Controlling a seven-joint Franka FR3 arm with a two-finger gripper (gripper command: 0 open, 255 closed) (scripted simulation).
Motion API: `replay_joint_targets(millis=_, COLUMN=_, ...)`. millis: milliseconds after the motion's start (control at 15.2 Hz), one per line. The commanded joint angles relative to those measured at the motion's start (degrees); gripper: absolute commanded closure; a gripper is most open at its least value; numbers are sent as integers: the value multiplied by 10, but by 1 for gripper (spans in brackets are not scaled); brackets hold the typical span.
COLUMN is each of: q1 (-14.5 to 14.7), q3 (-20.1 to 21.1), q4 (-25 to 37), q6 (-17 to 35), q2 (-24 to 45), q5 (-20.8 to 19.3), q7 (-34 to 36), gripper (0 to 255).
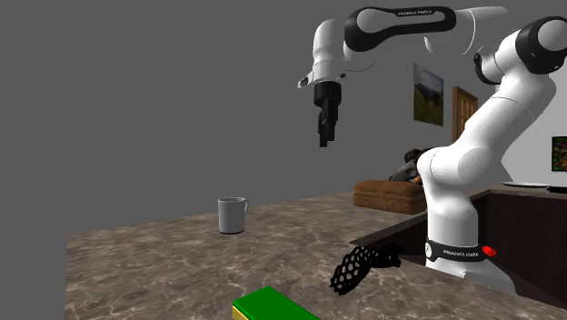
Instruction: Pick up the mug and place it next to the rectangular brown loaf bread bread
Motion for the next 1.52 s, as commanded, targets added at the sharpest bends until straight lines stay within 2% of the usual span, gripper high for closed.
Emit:
replay_joint_targets(millis=0, q1=0, q3=0, q4=0, q6=0, q2=0, q5=0, q7=0, gripper=0)
replay_joint_targets(millis=726, q1=-14, q3=23, q4=91, q6=150, q2=247, q5=-31, q7=37, gripper=0)
replay_joint_targets(millis=1122, q1=-21, q3=28, q4=177, q6=196, q2=383, q5=-60, q7=66, gripper=0)
replay_joint_targets(millis=1452, q1=-24, q3=26, q4=269, q6=214, q2=497, q5=-86, q7=90, gripper=0)
